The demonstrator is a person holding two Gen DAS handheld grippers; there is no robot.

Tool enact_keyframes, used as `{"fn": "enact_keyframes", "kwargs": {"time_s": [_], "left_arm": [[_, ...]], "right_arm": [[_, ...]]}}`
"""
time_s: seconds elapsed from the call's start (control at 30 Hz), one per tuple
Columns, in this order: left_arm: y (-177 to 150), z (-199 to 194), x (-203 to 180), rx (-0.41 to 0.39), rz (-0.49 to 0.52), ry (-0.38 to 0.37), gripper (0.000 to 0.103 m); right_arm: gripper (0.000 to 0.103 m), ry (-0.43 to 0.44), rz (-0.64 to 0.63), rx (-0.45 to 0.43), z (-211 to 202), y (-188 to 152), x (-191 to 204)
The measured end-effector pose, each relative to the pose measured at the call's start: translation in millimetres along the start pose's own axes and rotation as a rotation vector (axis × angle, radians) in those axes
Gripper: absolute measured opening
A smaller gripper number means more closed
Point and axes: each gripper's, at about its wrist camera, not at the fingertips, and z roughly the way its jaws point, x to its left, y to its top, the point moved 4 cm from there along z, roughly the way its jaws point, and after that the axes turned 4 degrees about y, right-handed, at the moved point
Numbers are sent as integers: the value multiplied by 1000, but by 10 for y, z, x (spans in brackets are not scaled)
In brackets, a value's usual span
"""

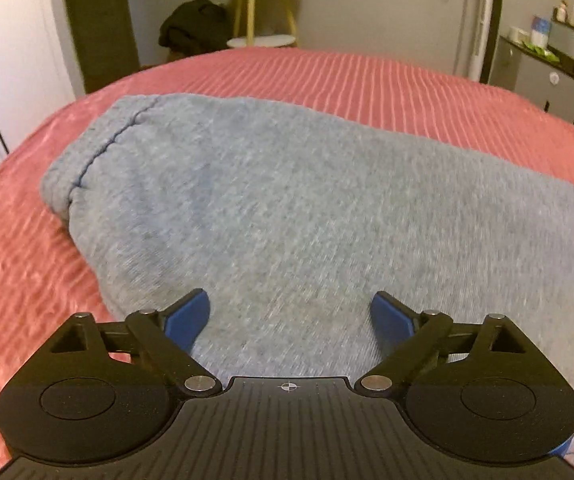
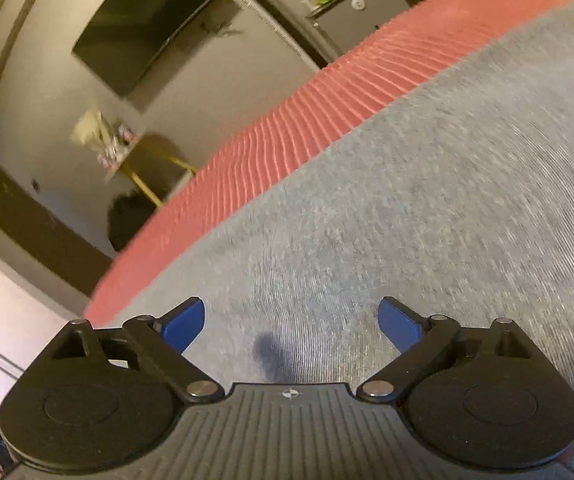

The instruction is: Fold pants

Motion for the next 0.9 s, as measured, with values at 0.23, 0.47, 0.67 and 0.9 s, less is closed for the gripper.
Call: {"fn": "enact_keyframes", "kwargs": {"time_s": [0.23, 0.47, 0.67, 0.9], "left_arm": [[-2, 5, -25, 1, 14, 4, 95], [-4, -24, -17, 1, 27, 10, 96], [13, -99, 72, -5, -17, 24, 95], [48, -197, 371, -13, -185, 76, 95]], "right_arm": [[96, -14, -27, 1, 48, -68, 45], [95, -28, -10, -10, -31, -29, -9], [95, -70, 65, -66, -211, 77, -158], [93, -238, 329, -418, -960, 330, -825]]}}
